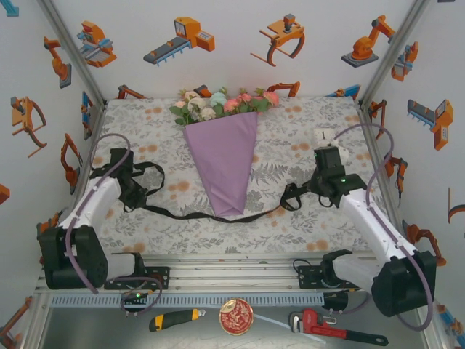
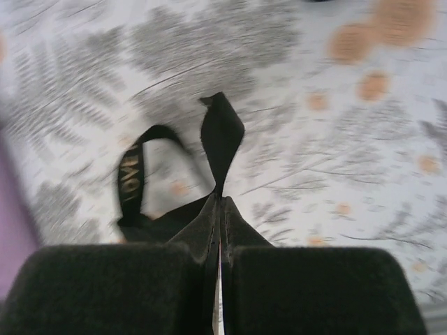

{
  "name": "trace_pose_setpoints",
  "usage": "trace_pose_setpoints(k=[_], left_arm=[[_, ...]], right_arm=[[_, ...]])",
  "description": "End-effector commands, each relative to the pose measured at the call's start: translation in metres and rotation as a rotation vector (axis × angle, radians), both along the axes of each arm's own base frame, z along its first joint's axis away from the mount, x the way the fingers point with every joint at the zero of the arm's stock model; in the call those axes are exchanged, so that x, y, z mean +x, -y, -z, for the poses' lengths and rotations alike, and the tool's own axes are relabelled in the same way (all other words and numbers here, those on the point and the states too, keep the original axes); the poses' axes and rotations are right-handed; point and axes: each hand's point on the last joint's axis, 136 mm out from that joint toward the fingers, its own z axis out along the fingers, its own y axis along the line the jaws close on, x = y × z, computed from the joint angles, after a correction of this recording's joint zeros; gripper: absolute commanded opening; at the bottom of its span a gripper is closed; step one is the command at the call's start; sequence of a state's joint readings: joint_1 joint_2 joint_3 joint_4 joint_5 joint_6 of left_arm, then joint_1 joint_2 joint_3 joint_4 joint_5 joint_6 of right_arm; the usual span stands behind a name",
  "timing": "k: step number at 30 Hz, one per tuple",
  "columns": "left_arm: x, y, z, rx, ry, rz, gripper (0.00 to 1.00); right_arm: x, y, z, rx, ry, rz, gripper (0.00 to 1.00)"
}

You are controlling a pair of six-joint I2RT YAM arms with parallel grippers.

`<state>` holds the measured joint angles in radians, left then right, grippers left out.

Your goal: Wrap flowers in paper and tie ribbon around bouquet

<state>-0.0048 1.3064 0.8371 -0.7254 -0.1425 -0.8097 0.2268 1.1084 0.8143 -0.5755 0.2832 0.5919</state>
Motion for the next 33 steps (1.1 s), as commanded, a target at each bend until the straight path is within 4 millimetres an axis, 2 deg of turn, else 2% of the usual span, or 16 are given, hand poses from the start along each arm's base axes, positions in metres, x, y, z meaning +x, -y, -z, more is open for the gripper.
trace_pose_setpoints(k=[1,4,8,10,13,17,19,22,25,33], left_arm=[[0.022,0.011,-0.005,-0.072,0.005,0.148,0.0],[0.032,0.032,-0.003,-0.174,0.018,0.195,0.0],[0.019,0.055,0.004,-0.219,0.002,0.249,0.0],[0.007,0.054,0.008,-0.194,-0.01,0.246,0.0],[-0.002,0.038,0.009,-0.16,-0.005,0.191,0.0],[0.009,0.016,-0.009,-0.139,0.042,0.155,0.0],[0.016,0.016,-0.016,-0.143,0.044,0.18,0.0],[0.017,0.015,-0.016,-0.137,0.024,0.202,0.0],[0.022,0.001,-0.019,-0.105,0.044,0.18,0.0],[0.057,-0.104,-0.075,0.076,0.127,-0.017,0.0]], right_arm=[[-0.01,0.051,0.005,-0.098,-0.053,0.196,0.0],[-0.003,0.093,-0.017,-0.158,-0.027,0.296,0.0],[-0.004,0.153,-0.055,-0.205,0.034,0.464,0.0],[-0.002,0.175,-0.071,-0.186,0.076,0.53,0.0],[0.003,0.189,-0.081,-0.178,0.101,0.572,0.0],[0.015,0.182,-0.074,-0.101,0.11,0.558,0.0],[0.026,0.174,-0.07,-0.046,0.127,0.517,0.0],[0.056,0.143,-0.059,0.126,0.152,0.365,0.0],[0.054,0.136,-0.044,0.183,0.091,0.381,0.0],[0.026,0.133,-0.016,0.181,0.006,0.426,0.0]])
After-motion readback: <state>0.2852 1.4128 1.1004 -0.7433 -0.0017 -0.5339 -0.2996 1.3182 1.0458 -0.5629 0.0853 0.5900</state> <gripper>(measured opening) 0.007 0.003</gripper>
